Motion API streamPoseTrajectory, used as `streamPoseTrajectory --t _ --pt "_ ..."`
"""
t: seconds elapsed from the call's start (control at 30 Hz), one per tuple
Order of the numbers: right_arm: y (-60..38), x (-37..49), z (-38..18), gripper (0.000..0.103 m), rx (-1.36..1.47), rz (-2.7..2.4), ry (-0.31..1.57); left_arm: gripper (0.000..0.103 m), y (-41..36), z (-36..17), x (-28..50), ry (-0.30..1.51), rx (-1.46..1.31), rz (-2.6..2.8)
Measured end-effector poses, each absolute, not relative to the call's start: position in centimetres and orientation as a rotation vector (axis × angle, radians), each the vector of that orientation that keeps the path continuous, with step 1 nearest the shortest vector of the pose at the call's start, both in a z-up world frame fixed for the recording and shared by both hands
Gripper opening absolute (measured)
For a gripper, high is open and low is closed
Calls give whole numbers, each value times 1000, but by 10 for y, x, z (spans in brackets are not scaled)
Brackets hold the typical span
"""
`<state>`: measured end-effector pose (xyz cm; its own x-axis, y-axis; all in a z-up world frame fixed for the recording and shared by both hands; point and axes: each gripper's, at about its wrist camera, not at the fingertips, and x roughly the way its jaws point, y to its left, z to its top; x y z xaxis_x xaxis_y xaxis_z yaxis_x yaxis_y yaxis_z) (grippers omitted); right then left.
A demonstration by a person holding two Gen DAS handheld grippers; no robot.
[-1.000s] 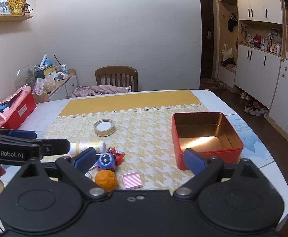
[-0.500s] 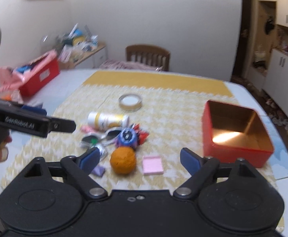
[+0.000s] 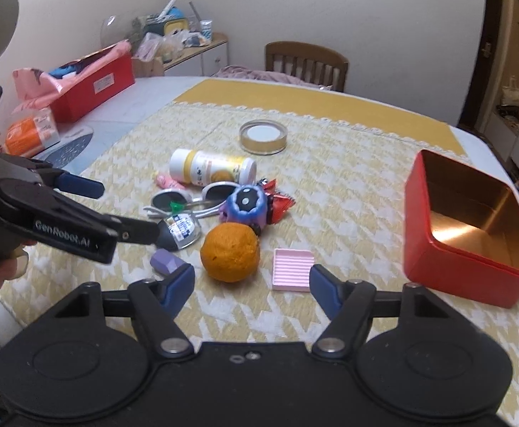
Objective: Organize rigid objects
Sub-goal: 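Grasp the orange with the right tool while the left tool grasps the purple eraser, then carry the orange and purple eraser over the red tin with both tools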
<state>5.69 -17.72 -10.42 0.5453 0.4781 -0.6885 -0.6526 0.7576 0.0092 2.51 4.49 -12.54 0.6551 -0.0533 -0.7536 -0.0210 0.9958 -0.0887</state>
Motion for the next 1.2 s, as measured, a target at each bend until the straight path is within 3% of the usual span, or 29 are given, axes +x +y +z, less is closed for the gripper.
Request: streamPoseTrajectory --t 0.37,0.5,0.6,0.7,0.9,1.1,1.2 --pt "-162 93 -110 64 -266 729 761 95 -2 -152 20 878 44 -74" --pt "-148 106 -122 64 -239 750 829 78 -10 -158 22 886 56 -76" --pt "-141 109 -130 65 -232 761 864 76 -12 -163 25 899 48 -68" --pt "-136 112 -136 63 -225 755 900 66 -14 -165 28 905 50 -57" --pt "-131 119 -140 54 -198 743 931 60 -15 -165 33 898 39 -55" --pt "-134 121 -141 53 -186 737 933 36 -17 -164 32 882 65 -52" --pt "-138 120 -140 53 -162 731 942 35 -17 -164 30 878 79 -55"
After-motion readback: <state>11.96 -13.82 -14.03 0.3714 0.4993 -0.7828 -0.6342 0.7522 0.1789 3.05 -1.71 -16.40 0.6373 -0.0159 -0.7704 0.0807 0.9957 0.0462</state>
